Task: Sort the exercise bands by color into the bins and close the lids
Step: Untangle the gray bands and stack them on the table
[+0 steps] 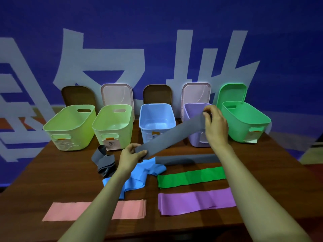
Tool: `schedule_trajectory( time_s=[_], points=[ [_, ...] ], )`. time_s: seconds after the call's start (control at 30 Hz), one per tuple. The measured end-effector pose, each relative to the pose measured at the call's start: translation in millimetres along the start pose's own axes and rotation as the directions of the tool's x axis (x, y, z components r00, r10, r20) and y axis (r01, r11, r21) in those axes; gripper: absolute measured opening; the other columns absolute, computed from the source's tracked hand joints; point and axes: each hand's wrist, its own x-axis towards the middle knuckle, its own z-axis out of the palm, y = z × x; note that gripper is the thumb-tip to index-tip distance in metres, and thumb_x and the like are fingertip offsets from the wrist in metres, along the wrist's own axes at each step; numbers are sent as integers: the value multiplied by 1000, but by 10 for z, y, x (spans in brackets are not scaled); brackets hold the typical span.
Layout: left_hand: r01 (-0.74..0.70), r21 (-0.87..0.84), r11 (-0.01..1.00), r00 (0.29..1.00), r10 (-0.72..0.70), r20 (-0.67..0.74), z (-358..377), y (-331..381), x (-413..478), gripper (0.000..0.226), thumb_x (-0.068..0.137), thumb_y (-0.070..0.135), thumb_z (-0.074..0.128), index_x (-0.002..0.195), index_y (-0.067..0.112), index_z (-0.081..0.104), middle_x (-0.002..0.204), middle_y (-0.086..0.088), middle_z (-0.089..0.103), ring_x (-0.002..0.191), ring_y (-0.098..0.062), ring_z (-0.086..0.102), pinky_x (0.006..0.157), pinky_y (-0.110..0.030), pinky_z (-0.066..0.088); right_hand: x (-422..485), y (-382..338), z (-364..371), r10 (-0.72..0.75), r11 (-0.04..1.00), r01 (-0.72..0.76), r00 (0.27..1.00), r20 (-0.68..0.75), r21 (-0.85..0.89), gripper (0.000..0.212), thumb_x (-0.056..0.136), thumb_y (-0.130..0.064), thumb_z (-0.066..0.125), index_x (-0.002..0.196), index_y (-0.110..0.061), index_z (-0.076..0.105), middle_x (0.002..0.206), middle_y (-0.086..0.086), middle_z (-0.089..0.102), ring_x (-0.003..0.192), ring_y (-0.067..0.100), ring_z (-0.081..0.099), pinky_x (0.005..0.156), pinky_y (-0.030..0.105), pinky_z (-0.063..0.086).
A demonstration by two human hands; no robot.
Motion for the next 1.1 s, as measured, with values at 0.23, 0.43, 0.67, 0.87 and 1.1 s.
schedule_trajectory(
  time_s=[0.23, 0.43, 0.67, 0.87, 1.1],
  points=[
    [79, -128, 989, 994, -89, -70, 247, -120, 133, 25, 84, -4, 63, 104, 2, 49, 89, -12, 62, 73, -18, 62, 53, -19, 54, -210, 700, 122, 384, 923, -380, 897, 218, -64, 21, 92, -1, 47, 111, -7, 55, 108, 19, 62, 98, 32, 56, 72, 25, 34],
    [104, 26, 994, 995, -104, -12, 519, -217, 329, 20, 86, -5, 60, 100, 3, 50, 86, -12, 61, 74, -21, 63, 55, -20, 56, -204, 1132, 209, 563, 826, -538, 769, 303, -170, 27, 90, -3, 46, 115, -7, 56, 113, 17, 63, 106, 33, 56, 85, 33, 43],
    [96, 306, 947, 995, -87, -44, 697, -397, 580, 20, 81, 1, 67, 96, 8, 55, 94, -12, 65, 81, -27, 64, 79, -39, 55, -259, 1483, 319, 606, 795, -573, 745, 279, -198, 30, 85, 8, 49, 112, -2, 55, 103, 15, 63, 89, 26, 57, 73, 27, 42],
    [49, 447, 893, 999, -39, -33, 808, -501, 620, 19, 79, 4, 68, 95, 7, 59, 81, -4, 61, 79, -18, 56, 74, -24, 42, -414, 1750, 418, 637, 768, -575, 732, 242, -281, 27, 85, 9, 50, 106, -4, 58, 100, 14, 65, 93, 28, 59, 74, 27, 44],
    [96, 502, 860, 995, -97, -24, 795, -631, 638, 17, 79, 8, 68, 90, 12, 57, 73, -1, 60, 78, -20, 58, 69, -27, 42, -505, 1864, 488, 669, 730, -561, 703, 240, -391, 28, 84, 7, 51, 105, -10, 59, 104, 14, 65, 96, 33, 61, 82, 38, 52]
  ],
)
